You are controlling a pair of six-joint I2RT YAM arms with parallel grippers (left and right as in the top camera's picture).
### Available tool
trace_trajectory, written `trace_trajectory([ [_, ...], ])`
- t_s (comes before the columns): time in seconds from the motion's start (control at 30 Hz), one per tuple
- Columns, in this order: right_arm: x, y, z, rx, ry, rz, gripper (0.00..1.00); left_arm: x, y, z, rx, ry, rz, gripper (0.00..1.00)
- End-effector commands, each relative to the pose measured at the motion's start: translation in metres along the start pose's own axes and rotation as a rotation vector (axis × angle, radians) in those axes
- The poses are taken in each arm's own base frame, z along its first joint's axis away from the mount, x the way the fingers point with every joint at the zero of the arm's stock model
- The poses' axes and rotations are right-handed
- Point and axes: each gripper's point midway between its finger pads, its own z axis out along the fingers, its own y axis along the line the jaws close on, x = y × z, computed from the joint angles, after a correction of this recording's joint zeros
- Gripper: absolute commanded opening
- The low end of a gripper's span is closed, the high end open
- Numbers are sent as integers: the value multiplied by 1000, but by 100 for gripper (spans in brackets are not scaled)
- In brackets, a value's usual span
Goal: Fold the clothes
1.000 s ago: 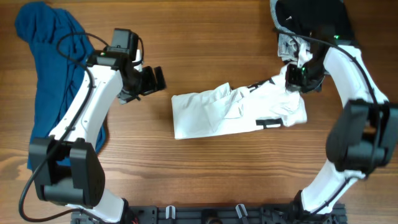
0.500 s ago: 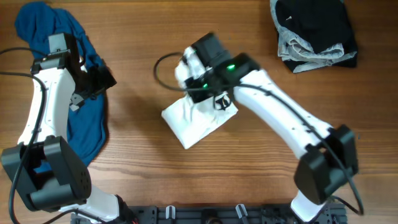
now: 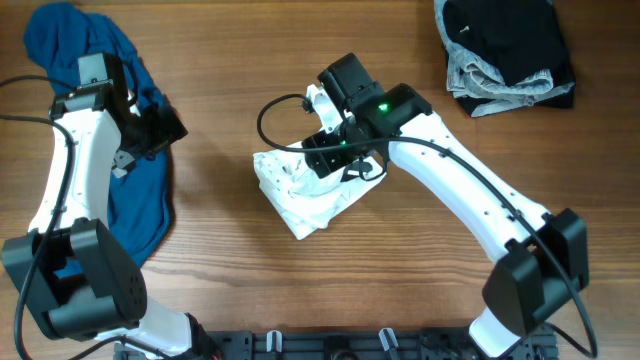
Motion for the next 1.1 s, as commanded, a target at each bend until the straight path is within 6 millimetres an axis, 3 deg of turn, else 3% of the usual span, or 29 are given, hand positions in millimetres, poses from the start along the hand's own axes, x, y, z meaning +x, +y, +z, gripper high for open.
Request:
trace_trajectory([
  [0.0, 12, -12, 45, 35, 79, -52, 83, -4, 0, 0, -3, -10, 16, 100],
  [0.1, 2, -15, 64, 34, 51, -58, 82, -5, 0, 0, -2, -14, 16, 100],
  [0.13, 0, -15, 64, 34, 46, -58, 67, -5, 0, 0, -2, -13, 16, 100],
  [0.2, 6, -14, 63, 28, 69, -51, 5, -5, 0, 0, -2, -13, 16, 100],
  [0.27, 17, -4, 54, -20, 108, -44, 4, -5, 0, 0, -2, -13, 16, 100],
  [0.4, 38, 23, 16, -113, 156, -123, 4, -5, 0, 0, 0, -17, 16, 100],
  [0.53, 62, 64, 18, -155, 225, -238, 4, -7, -1, 0, 1, -21, 16, 100],
  [0.63, 89, 108, 20, -185, 293, -354, 5, -8, -1, 0, 3, -26, 16, 100],
  [0.7, 114, 117, 16, -183, 379, -383, 5, -8, -1, 0, 4, -28, 16, 100],
  [0.83, 143, 107, 9, -166, 504, -355, 7, -10, -2, 0, 7, -37, 16, 100],
  [0.87, 147, 106, 8, -164, 521, -352, 14, -11, -2, 0, 7, -38, 17, 100],
  [0.93, 139, 107, 8, -168, 484, -345, 51, -11, -2, 0, 8, -38, 17, 100],
  [0.97, 129, 106, 7, -170, 445, -332, 59, -11, -2, 0, 8, -38, 17, 100],
  [1.03, 99, 100, 2, -169, 339, -291, 63, -11, -2, 0, 7, -38, 16, 100],
  [1.07, 75, 82, 2, -118, 257, -215, 75, -11, -3, 0, 8, -38, 17, 100],
])
